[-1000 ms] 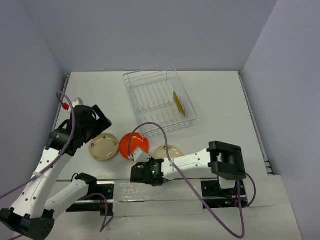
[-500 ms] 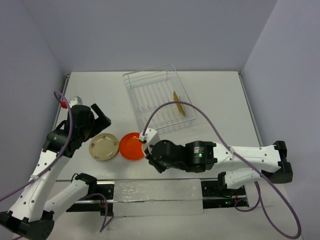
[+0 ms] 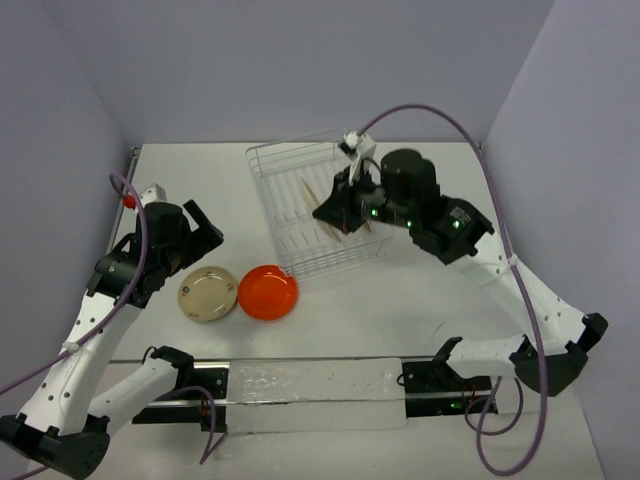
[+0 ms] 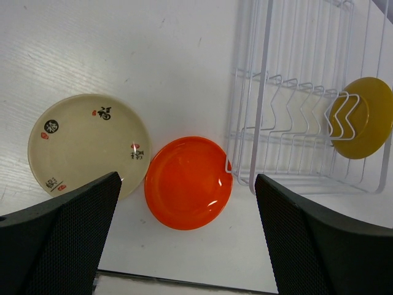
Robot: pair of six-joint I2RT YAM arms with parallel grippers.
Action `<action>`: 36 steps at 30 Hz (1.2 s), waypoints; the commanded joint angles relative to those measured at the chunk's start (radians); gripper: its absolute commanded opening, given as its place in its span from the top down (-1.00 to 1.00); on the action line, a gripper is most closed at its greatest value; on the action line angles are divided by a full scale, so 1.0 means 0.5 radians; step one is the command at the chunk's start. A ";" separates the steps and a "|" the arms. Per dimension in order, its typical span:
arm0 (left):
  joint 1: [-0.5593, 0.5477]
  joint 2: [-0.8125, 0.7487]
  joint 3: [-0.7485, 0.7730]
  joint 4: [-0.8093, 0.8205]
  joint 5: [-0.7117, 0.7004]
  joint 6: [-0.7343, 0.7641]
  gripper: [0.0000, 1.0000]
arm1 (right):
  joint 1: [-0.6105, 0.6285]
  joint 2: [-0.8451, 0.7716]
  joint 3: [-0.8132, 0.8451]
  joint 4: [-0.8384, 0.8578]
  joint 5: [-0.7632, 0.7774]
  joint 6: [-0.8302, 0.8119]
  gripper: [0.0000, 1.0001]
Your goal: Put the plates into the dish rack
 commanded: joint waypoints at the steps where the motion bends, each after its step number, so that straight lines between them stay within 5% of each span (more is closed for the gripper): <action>1: 0.009 0.021 0.124 0.042 -0.015 0.035 -0.99 | -0.226 0.228 0.239 0.037 -0.350 -0.161 1.00; 9: 0.009 0.104 0.153 0.058 -0.046 0.038 -0.99 | -0.567 0.685 0.516 -0.009 -0.625 -0.182 1.00; 36: 0.009 0.143 0.090 0.090 -0.033 0.050 -0.99 | -0.832 1.133 0.442 -0.033 -0.673 -0.234 1.00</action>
